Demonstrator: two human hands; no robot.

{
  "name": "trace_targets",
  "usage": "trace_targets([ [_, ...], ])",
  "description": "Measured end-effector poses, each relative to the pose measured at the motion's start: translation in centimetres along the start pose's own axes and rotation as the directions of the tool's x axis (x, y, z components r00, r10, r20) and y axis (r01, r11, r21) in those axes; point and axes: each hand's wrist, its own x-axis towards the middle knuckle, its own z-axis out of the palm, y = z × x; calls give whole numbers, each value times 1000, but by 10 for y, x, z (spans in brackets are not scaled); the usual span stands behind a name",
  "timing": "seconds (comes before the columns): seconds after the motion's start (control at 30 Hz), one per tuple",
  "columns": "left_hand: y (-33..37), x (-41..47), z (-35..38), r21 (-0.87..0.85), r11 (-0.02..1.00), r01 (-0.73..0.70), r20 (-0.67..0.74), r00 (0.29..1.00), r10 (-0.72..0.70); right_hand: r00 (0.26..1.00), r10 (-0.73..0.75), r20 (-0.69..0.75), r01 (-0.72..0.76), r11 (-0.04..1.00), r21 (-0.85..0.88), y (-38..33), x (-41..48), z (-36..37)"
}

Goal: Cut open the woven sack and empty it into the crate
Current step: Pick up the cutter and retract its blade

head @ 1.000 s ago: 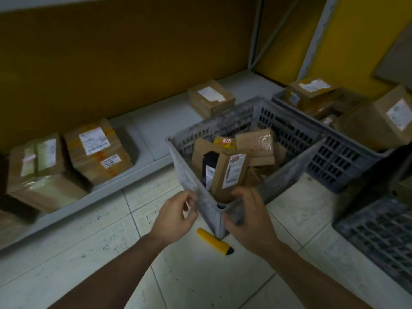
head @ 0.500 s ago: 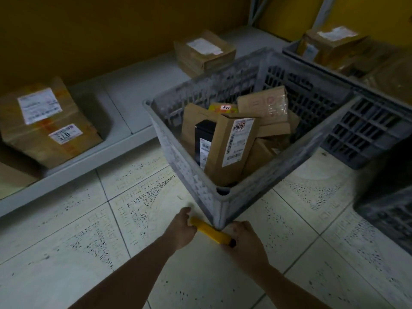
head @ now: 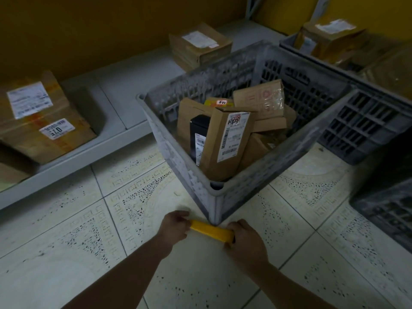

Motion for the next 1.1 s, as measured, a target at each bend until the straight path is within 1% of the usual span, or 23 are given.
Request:
trace_targets([
  [0.07,5,-11,-6,-22,999,-34,25,999,35,999,-42,-22,43,997,64,-1,-1,-9],
  [0.13,11,-22,-16,-39,998,-49,36,998,51,996,-85,-31,87,993,85,-4,-4,-21],
  [0.23,28,-45,-35,-52,996,-69,98,992,74,985,-151,-87,161,978,129,-15,-13,-44],
  [0.33,55,-75,-57,-58,994,-89,153,984,96,971,-198,-132,220,959,179,-39,-24,-79],
  [0.4,78,-95,-71,-80,991,-108,172,978,120,970,-204,-134,227,957,183,-58,-31,-111],
  [0.47,105,-116,-84,-89,985,-148,165,973,162,967,-217,-130,239,953,188,-82,-36,-147],
  [0.53,137,-136,-97,-92,972,-216,145,963,228,973,-211,-93,226,952,205,-107,-40,-183],
  [0.63,187,-171,-111,-169,950,-264,101,954,283,974,-209,-84,221,960,173,-145,-43,-243],
  [0.73,231,-215,-127,-312,919,-241,90,956,281,982,-151,-111,167,975,148,-184,-51,-307],
  [0.83,279,-271,-150,-418,884,-209,92,959,270,981,-156,-119,172,975,141,-228,-69,-373],
  [1.0,366,-394,-193,-522,838,-159,158,947,278,983,-140,-117,162,964,210,-303,-112,-500],
  [1.1,413,-463,-212,-573,804,-160,169,937,307,976,-137,-169,173,961,217,-351,-145,-579],
])
